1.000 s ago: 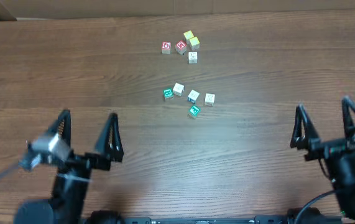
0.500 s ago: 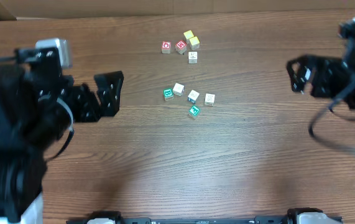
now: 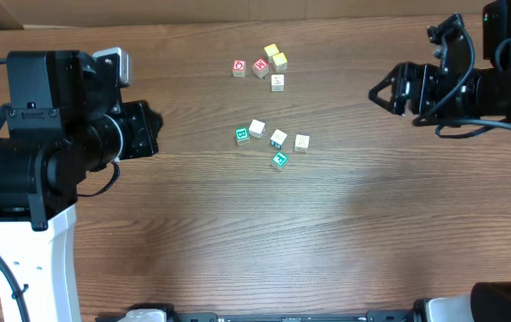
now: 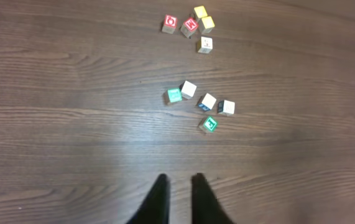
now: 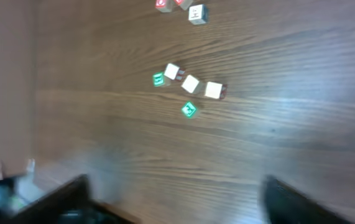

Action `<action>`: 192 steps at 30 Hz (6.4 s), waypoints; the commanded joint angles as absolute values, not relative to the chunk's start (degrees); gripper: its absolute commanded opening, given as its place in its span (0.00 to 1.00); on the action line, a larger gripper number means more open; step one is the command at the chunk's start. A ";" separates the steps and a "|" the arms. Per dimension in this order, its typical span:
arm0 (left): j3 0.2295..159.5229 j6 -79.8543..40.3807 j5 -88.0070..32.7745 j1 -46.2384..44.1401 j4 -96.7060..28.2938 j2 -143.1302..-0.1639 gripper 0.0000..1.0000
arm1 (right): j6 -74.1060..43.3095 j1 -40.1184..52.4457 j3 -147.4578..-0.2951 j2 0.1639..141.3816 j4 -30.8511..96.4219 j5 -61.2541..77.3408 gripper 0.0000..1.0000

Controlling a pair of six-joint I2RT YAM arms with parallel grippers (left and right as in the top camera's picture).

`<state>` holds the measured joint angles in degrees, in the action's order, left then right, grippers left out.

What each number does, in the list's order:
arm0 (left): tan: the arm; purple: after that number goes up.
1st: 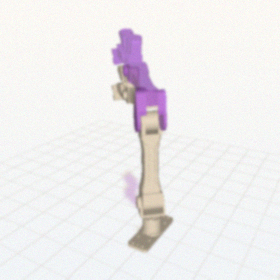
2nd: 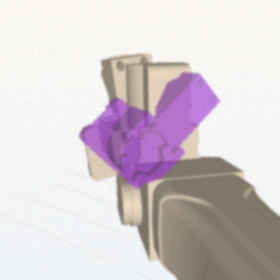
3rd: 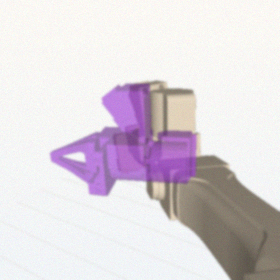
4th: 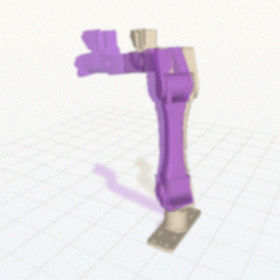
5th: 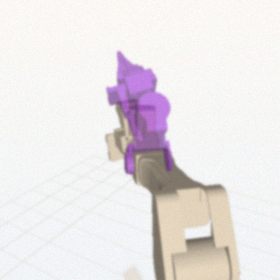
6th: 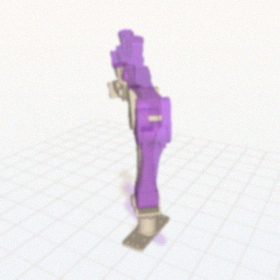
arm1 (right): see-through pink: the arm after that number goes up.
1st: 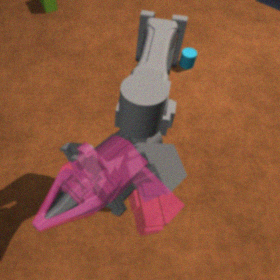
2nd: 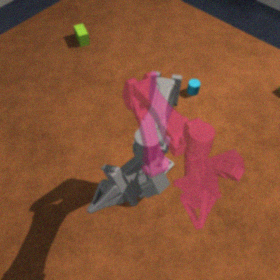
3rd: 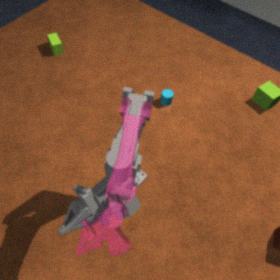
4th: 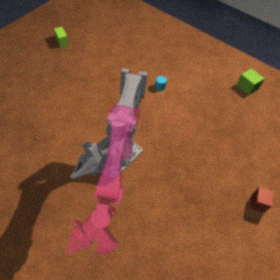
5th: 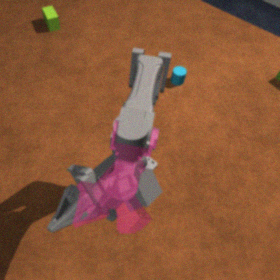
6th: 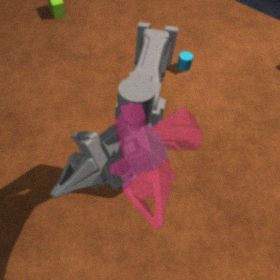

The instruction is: Flip 5 blocks

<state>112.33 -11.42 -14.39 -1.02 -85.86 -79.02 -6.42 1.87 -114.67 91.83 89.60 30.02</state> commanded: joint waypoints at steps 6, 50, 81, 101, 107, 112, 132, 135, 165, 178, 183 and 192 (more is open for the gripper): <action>113.56 -10.92 -14.90 -0.67 -87.02 -78.72 0.04 | -6.79 1.65 -116.20 91.48 91.22 32.45 0.04; 113.51 -10.90 -14.79 -0.67 -86.98 -78.74 1.00 | -36.73 33.85 -75.70 103.11 42.09 -10.83 0.74; 113.51 -10.90 -14.76 -0.67 -86.98 -78.74 1.00 | -32.84 31.09 -77.52 113.82 34.22 -12.60 0.22; 113.51 -10.90 -14.76 -0.67 -87.00 -78.74 1.00 | -31.51 32.53 -89.06 100.90 58.85 12.16 0.16; 113.51 -10.90 -14.76 -0.67 -86.98 -78.74 1.00 | -31.51 35.94 -86.80 102.98 56.93 13.39 0.16; 113.51 -10.90 -14.76 -0.67 -86.98 -78.74 1.00 | -31.83 39.48 -81.69 103.00 52.18 13.37 0.15; 113.51 -10.90 -14.76 -0.67 -86.98 -78.74 1.00 | -39.29 46.13 -72.27 103.02 45.01 6.87 0.38; 113.51 -10.90 -14.76 -0.67 -86.98 -78.74 1.00 | -39.29 46.13 -72.27 103.00 44.25 6.87 0.65; 113.51 -10.90 -14.66 -0.67 -87.00 -78.74 1.00 | -43.57 50.68 -67.59 103.02 44.91 -0.19 0.66; 113.51 -10.90 -14.66 -0.67 -86.98 -78.74 1.00 | -43.53 50.87 -67.55 105.91 43.99 -0.89 0.56; 113.51 -10.90 -14.66 -0.67 -86.98 -78.74 1.00 | -43.07 50.87 -67.55 105.95 44.21 0.60 0.54; 113.51 -10.90 -14.63 -0.67 -86.98 -78.74 1.00 | -43.13 50.89 -67.55 105.95 44.14 3.05 0.29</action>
